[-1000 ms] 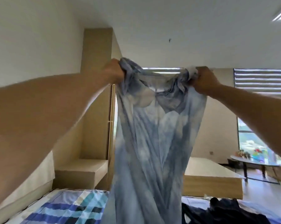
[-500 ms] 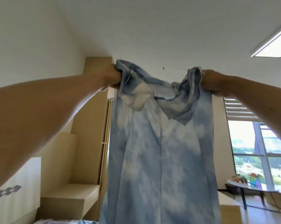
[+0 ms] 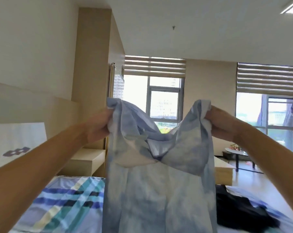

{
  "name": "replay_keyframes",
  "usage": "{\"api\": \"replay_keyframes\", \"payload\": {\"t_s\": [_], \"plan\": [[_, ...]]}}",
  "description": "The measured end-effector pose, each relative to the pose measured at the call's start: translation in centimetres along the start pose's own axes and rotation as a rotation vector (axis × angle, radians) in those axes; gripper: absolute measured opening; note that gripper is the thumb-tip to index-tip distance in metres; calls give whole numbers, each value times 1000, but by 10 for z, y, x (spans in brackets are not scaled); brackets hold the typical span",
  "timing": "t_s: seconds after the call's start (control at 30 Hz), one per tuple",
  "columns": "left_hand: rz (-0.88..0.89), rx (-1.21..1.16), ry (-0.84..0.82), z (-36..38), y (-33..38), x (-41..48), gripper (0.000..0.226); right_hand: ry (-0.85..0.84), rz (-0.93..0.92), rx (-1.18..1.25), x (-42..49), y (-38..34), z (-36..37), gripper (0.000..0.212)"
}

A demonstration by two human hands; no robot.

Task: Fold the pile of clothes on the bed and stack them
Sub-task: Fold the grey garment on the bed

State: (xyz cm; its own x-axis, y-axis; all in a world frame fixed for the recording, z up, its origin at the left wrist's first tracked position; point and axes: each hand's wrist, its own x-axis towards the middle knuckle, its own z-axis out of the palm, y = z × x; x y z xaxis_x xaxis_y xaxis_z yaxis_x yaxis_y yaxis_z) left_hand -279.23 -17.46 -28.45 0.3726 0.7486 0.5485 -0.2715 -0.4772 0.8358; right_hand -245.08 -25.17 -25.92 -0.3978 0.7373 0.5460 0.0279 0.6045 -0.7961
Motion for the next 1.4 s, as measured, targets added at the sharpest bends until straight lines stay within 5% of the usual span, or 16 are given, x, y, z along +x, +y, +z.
{"api": "replay_keyframes", "payload": {"t_s": [0.1,0.2,0.33,0.43,0.53,0.6,0.67,0.77,0.87,1.07,1.2,1.4], "plan": [[-107,52,30,-24,-28,6,39,108,85,6,1,32,-11,24],[-166,170,91,-28,-49,1,21,134,219,-9,0,54,-17,12],[-303,305,24,-18,-71,-25,22,-67,348,-98,-16,73,-4,11],[-358,337,-118,-14,-67,-44,46,-222,398,-97,-30,72,-3,47],[-380,127,-193,-12,-64,-53,45,-374,385,164,-31,77,-5,33],[-462,70,-30,-12,-83,-46,41,-167,559,149,-25,97,-3,20],[-539,178,137,-13,-113,-41,49,130,646,-170,-21,123,2,15],[-628,334,403,-21,-149,-35,32,267,842,-249,-21,155,-1,43],[-678,337,471,-9,-154,-38,18,359,913,-296,-25,162,5,43],[-807,342,479,11,-135,-36,13,502,887,-323,-21,160,12,36],[-834,205,422,30,-116,-32,25,507,802,-216,-15,147,34,11],[-492,141,299,86,-99,-32,24,350,609,38,1,110,97,5]]}}
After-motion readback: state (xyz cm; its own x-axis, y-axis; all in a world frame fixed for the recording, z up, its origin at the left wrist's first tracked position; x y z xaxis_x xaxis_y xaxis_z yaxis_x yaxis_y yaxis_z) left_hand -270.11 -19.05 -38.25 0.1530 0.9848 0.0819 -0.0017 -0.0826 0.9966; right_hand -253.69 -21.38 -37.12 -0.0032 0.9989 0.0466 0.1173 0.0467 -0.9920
